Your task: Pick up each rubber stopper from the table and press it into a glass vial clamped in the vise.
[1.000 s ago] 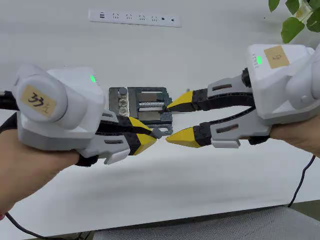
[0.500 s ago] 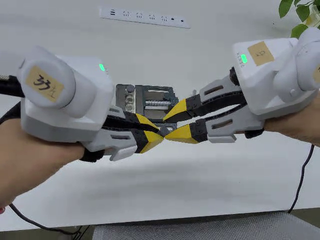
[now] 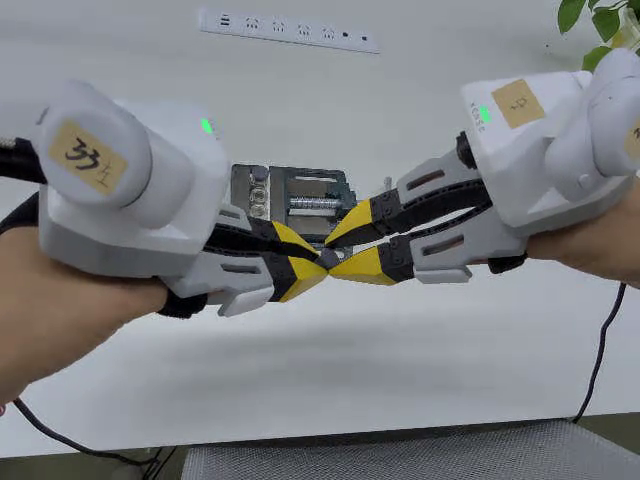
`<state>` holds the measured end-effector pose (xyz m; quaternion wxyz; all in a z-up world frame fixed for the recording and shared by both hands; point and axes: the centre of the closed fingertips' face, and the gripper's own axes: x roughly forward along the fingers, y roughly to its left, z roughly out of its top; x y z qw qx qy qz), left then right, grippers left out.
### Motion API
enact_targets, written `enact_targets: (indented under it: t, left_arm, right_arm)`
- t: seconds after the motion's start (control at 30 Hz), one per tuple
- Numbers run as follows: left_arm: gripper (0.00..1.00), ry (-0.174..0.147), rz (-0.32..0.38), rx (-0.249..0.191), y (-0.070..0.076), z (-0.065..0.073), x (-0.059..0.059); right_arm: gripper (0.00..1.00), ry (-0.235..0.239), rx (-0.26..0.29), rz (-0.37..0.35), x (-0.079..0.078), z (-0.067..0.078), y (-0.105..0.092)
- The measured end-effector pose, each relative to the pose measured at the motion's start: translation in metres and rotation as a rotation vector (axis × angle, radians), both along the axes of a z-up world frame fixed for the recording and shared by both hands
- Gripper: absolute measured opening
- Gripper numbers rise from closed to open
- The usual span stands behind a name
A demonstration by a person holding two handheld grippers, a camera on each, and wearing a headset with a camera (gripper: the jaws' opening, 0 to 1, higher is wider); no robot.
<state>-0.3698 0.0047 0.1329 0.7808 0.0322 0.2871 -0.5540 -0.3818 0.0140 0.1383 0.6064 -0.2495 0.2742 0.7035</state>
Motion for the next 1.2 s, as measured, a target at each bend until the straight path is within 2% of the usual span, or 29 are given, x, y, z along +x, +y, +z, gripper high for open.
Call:
enact_targets:
  t: [0.43, 0.63, 0.87, 1.2]
  left_arm:
    - [0.04, -0.018, -0.022, 0.03, 0.001, -0.003, -0.0033]
    - [0.04, -0.033, -0.041, 0.037, 0.0008, -0.0043, -0.0053]
    - [0.04, -0.027, -0.048, 0.038, 0.0024, -0.0042, -0.0045]
    - [0.04, -0.036, -0.049, 0.037, 0.0032, -0.0031, -0.003]
  right_arm:
    - [0.06, -0.008, -0.02, 0.013, -0.0015, -0.0052, 0.0014]
    - [0.06, 0.014, -0.028, 0.015, -0.0026, -0.0066, 0.0015]
    - [0.06, 0.03, -0.02, 0.018, -0.0032, -0.0057, 0.0024]
    - [0.05, 0.018, -0.017, 0.017, 0.0016, -0.0061, 0.002]
